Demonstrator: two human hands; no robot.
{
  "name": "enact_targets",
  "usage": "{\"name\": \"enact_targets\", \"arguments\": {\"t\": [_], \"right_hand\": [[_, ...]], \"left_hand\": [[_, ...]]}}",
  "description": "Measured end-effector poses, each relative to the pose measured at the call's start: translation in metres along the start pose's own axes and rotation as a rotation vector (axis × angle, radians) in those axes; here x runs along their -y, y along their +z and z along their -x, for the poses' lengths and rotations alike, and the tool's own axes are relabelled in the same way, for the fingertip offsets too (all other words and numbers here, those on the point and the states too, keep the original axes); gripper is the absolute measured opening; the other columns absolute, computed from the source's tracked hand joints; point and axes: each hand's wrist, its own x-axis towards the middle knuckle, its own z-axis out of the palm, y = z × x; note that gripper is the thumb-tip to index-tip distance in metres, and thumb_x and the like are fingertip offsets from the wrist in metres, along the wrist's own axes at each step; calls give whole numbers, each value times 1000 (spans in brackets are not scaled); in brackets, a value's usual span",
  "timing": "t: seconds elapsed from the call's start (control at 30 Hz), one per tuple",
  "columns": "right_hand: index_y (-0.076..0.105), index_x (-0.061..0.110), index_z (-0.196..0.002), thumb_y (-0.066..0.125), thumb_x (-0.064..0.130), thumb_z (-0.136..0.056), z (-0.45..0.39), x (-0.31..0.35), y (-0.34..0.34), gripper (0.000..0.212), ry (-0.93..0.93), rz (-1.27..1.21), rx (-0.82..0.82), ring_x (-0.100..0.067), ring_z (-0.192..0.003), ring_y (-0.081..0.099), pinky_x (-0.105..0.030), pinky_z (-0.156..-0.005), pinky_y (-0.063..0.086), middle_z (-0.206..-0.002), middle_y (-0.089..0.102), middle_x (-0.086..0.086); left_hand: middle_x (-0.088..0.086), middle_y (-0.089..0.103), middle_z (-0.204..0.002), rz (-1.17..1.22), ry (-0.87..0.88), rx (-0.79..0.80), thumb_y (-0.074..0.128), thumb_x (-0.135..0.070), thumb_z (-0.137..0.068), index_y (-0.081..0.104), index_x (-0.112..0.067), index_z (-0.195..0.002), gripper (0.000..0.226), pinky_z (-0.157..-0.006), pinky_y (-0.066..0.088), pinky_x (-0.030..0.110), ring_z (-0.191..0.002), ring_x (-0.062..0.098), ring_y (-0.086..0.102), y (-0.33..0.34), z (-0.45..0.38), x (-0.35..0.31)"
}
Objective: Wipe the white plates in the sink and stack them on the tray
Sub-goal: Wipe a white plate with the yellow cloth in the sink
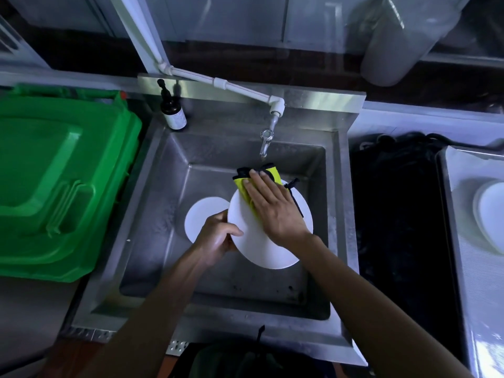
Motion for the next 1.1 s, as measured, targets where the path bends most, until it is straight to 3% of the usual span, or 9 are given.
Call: {"name": "enact_targets", "arguments": {"t": [0.27, 0.63, 0.93, 1.1], "right_hand": [[13, 20, -160, 30, 21, -104, -6, -23, 6, 59, 241, 56, -9, -24, -156, 2, -46, -122, 16, -170, 2, 0], [30, 19, -156, 34, 20, -100, 36, -25, 21, 55, 390, 26, 17, -24, -154, 16, -48, -117, 25, -168, 18, -2], [22, 20, -159, 47, 17, -97, 66, 5, 21, 68, 229, -67, 87, -24, -156, 8, -47, -121, 18, -169, 7, 2], [29, 18, -157, 40, 10, -91, 62, 17, 17, 67, 119, -129, 32, -24, -155, 14, -48, -119, 26, -168, 14, 0]], "left_hand": [[17, 74, -108, 49, 83, -84, 60, -2, -59, 77, -18, -97, 44, -66, 58, 43, -93, 37, 70, 5, 4, 1], [9, 74, -104, 106, 131, -175, 59, -4, -57, 70, -12, -102, 47, -62, 57, 40, -91, 30, 67, 23, 5, -3], [13, 74, -103, 136, 103, -155, 56, 1, -59, 70, -10, -103, 47, -66, 60, 41, -92, 30, 69, 23, 6, -1], [17, 73, -99, 127, 111, -130, 43, 17, -79, 73, -10, -104, 47, -72, 59, 44, -93, 34, 67, 20, 7, -2]]}}
